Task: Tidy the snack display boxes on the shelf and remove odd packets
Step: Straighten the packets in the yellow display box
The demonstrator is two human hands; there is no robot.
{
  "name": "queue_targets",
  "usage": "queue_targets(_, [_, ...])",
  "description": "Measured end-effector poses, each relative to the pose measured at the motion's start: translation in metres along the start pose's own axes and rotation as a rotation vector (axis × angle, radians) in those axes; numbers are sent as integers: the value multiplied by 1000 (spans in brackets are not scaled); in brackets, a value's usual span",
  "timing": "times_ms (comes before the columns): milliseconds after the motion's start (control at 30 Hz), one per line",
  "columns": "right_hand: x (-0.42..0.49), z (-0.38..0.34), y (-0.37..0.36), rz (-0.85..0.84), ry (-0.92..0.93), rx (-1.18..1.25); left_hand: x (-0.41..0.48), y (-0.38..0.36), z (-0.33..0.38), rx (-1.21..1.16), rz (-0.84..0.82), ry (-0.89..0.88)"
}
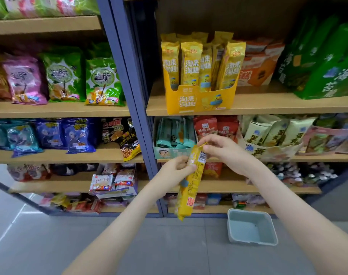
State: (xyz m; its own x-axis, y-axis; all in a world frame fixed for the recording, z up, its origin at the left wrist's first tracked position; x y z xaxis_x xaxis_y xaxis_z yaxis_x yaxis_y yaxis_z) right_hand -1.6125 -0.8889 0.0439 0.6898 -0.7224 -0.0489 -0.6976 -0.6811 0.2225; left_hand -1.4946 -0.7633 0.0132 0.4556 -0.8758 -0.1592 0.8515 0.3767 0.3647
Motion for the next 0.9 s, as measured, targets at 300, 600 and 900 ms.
queue_targets(300, [-6, 17, 11, 30, -27, 4, -3, -6, -14, -8, -307, 47])
queue_targets(600, [-6, 28, -12, 55, -34, 90, -5, 1, -24, -113, -205, 57])
queue_targets(900, [-40, 48, -73, -344, -274, 60, 4, 23, -24, -711, 345, 188])
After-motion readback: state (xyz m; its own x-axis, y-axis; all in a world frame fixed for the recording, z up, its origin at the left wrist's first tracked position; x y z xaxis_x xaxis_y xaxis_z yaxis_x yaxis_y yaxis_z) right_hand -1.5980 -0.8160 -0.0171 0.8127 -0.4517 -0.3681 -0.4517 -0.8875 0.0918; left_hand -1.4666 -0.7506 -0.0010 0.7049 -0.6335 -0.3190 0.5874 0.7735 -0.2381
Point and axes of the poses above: each hand's wrist, its own x-axis towards the middle knuckle, its own y-axis out of the back of the hand, z = x × y, the point moved 4 cm from there along x, towards the middle knuckle, and after that the axes turned 11 degrees about z, right-handed, at the moved point
